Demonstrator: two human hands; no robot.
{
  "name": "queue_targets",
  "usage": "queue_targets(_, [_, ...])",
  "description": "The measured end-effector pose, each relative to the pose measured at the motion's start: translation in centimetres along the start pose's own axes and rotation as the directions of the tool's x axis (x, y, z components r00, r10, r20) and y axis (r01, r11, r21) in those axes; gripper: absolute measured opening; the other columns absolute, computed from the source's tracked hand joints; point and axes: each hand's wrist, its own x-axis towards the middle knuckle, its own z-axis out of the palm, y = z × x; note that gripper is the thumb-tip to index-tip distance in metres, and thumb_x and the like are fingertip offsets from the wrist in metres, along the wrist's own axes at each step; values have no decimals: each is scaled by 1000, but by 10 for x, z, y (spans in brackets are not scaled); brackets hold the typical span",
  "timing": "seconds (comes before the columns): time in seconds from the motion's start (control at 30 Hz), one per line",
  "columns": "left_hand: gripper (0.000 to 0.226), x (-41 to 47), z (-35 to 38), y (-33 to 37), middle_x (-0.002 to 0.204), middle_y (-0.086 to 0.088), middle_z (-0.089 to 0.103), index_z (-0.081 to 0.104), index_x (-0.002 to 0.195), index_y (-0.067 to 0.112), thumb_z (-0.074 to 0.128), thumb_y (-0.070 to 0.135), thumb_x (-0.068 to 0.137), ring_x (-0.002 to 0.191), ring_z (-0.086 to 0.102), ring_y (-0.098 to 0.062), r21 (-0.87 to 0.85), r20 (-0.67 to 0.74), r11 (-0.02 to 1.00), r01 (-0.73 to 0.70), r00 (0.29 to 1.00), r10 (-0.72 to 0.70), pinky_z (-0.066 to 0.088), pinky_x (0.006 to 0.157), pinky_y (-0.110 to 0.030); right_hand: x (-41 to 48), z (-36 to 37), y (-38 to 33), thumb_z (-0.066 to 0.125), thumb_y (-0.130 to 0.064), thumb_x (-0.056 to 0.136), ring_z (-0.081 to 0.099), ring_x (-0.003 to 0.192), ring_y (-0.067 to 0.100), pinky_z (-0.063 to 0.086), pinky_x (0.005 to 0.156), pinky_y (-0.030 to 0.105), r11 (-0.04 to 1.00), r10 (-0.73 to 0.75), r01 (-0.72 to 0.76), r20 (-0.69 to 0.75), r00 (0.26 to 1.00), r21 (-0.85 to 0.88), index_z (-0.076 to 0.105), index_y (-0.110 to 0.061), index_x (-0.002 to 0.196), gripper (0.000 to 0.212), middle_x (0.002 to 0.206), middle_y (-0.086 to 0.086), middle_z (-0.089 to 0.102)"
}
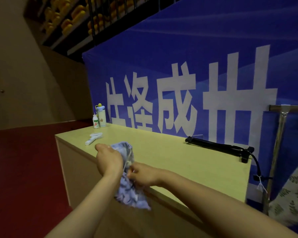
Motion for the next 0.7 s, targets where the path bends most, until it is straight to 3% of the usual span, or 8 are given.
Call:
queue_targets(0.1, [16,10,-7,-7,88,-11,44,35,96,12,30,-4,94,76,41,-24,-52,28,996,77,997,-76,36,66,-32,-3,22,-14,39,-3,93,53,78,24,44,63,32,999,25,-32,256,966,26,50,4,95,13,91,17,53])
queue_targets(0.2, [32,14,-4,-14,64,-11,37,43,84,11,22,-12,87,49,30,-20,-52,213,994,96,974,-83,24,47,-25,-6,20,-10,37,1,94,62,67,15,48,54,18,987,28,-69,266,964,146,46,8,114,23,93,19,56])
queue_targets(0.27, [44,13,1,-13,70,-17,48,52,63,10,22,-16,83,53,38,-23,-46,338,995,89,939,-68,37,52,-28,-12,14,-8,39,2,93,62,83,30,47,63,26,980,11,-45,173,985,196,45,11,117,27,108,30,56])
queue_targets(0.37, [43,8,12,-3,92,-22,66,68,52,10,44,-7,83,79,59,-35,-144,489,962,233,862,-135,54,84,-47,-23,0,-2,38,5,91,55,97,23,47,72,23,960,7,-23,60,998,278,53,2,123,36,121,25,59])
queue_targets(0.47, [19,-2,18,8,104,-15,69,74,85,5,55,5,85,98,62,-30,-73,508,996,47,862,-3,51,93,-37,-29,-6,2,37,4,92,57,108,25,48,86,26,959,4,-6,10,1000,284,55,-5,126,40,127,17,60])
queue_targets(0.57, [26,-9,16,10,108,-11,67,70,98,11,46,3,91,96,58,-26,124,418,955,-270,887,196,39,79,-23,-27,0,-4,39,3,91,53,98,21,45,87,36,971,19,-20,7,1000,237,56,4,121,34,114,20,61])
queue_targets(0.63, [23,-5,16,11,97,-10,64,63,88,15,43,3,91,83,53,-27,311,370,901,-303,912,178,42,71,-28,-21,11,-10,43,-4,93,46,92,20,41,82,36,989,21,-28,46,999,145,57,3,118,29,100,13,52])
queue_targets(0.7, [25,0,12,9,101,-4,63,65,98,9,42,4,92,80,56,-28,429,374,858,-281,920,114,45,61,-25,-20,22,-23,42,-5,94,44,90,21,38,79,32,995,-3,-6,91,996,101,56,-10,105,17,98,9,48])
